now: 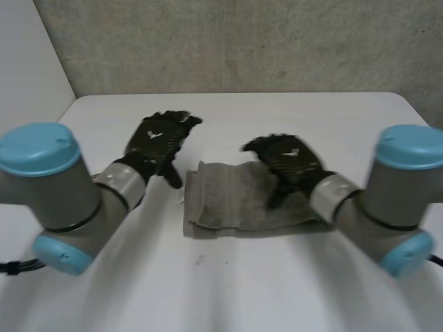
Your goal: Fold the towel.
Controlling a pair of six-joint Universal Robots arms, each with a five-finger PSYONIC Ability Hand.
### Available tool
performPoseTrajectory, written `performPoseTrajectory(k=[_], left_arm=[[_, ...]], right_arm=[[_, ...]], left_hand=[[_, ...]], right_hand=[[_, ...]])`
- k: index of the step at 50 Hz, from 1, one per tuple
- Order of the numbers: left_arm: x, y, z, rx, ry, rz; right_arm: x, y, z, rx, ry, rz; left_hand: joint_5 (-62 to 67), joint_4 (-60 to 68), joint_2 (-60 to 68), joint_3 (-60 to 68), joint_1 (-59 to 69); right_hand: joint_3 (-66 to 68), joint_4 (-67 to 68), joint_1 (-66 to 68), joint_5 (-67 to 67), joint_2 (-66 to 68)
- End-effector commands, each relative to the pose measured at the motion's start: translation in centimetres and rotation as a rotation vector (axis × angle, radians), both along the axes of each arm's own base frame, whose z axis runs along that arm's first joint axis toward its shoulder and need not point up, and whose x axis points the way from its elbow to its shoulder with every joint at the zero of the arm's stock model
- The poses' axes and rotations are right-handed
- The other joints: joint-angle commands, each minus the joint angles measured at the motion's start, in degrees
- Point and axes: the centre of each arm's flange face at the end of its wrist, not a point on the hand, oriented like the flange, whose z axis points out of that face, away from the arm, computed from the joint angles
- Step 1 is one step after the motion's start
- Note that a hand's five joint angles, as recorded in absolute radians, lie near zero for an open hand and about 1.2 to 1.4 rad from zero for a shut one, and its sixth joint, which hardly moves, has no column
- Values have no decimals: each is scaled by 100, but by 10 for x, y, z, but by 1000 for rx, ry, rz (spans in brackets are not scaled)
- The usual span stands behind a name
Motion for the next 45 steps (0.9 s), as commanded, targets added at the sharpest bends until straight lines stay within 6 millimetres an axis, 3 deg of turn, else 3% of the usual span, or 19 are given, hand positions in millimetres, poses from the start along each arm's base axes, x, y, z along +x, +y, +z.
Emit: performPoseTrajectory(k=[1, 6, 8, 11, 13, 15, 21, 25, 26, 27, 28, 29, 31, 32, 35, 37, 38, 40, 45], left_arm=[[-46, 11, 6, 4, 86, -107], [-72, 21, -13, 38, 82, -166], [-74, 20, -22, 52, 71, -161], [-73, 18, -37, 74, 49, -123], [-71, 16, -43, 84, 38, -101], [-69, 15, -49, 95, 28, -76], [-52, 20, -59, 153, -28, -5], [-38, 27, -40, 154, -25, 34], [-37, 27, -40, 154, -25, 34], [-31, 28, -33, 147, -20, 50], [-23, 27, -26, 138, -14, 74], [-23, 27, -26, 138, -14, 74], [-13, 27, -21, 130, -15, 107], [-6, 29, -17, 128, -18, 136], [13, 32, -16, 135, -35, 226], [24, 32, -15, 136, -41, 273], [24, 32, -15, 136, -41, 273], [44, 34, -11, 134, -41, 334], [52, 34, -3, 118, -26, 357]], right_arm=[[-64, -12, -16, 89, 43, -171], [-82, -10, -31, 109, 109, -201], [-88, -9, -41, 114, 145, -210], [-90, -10, -44, 114, 159, -213], [-93, -14, -54, 117, 188, -215], [-93, -16, -55, 109, 193, -217], [-89, -37, -32, -8, 176, -251], [-81, -49, -10, -95, 170, -267], [-64, -45, 1, -147, 168, -226], [-64, -45, 1, -148, 168, -226], [-39, -35, 9, -197, 162, -152], [-39, -35, 9, -198, 162, -151], [27, 10, 17, -281, 143, 57], [43, 25, 14, -284, 142, 114], [57, 39, 9, -282, 144, 164], [76, 66, -12, -249, 158, 252], [76, 66, -12, -249, 158, 253], [86, 83, -26, -222, 168, 313], [88, 88, -27, -205, 155, 341]], left_hand=[[151, 350, 352, 341, 276], [185, 384, 386, 375, 309], [185, 384, 386, 375, 309], [185, 384, 386, 375, 309], [185, 384, 386, 375, 309], [185, 384, 386, 375, 309], [101, 300, 302, 291, 225], [50, 249, 251, 240, 175], [50, 249, 251, 240, 175], [50, 249, 251, 240, 175], [50, 249, 251, 240, 175], [50, 249, 251, 240, 175], [67, 266, 268, 257, 191], [51, 249, 251, 240, 175], [34, 233, 234, 223, 158], [34, 232, 234, 223, 158], [34, 232, 234, 223, 158], [33, 232, 234, 223, 158], [34, 232, 234, 223, 158]], right_hand=[[-235, -349, -208, -405, -308], [429, 315, 456, 259, 356], [2170, 2056, 2197, 2000, 2097], [3121, 3007, 3148, 2951, 3048], [5950, 5836, 5977, 5780, 5877], [6757, 6643, 6784, 6587, 6684], [6765, 6651, 6792, 6595, 6692], [6765, 6651, 6792, 6595, 6692], [6765, 6651, 6792, 6595, 6692], [6765, 6651, 6792, 6595, 6692], [6765, 6651, 6792, 6595, 6692], [6765, 6651, 6792, 6595, 6692], [6765, 6651, 6792, 6595, 6692], [6765, 6651, 6792, 6595, 6692], [6765, 6651, 6792, 6595, 6692], [6765, 6651, 6792, 6595, 6692], [6765, 6651, 6792, 6595, 6692], [6765, 6651, 6792, 6595, 6692], [6765, 6651, 6792, 6595, 6692]])
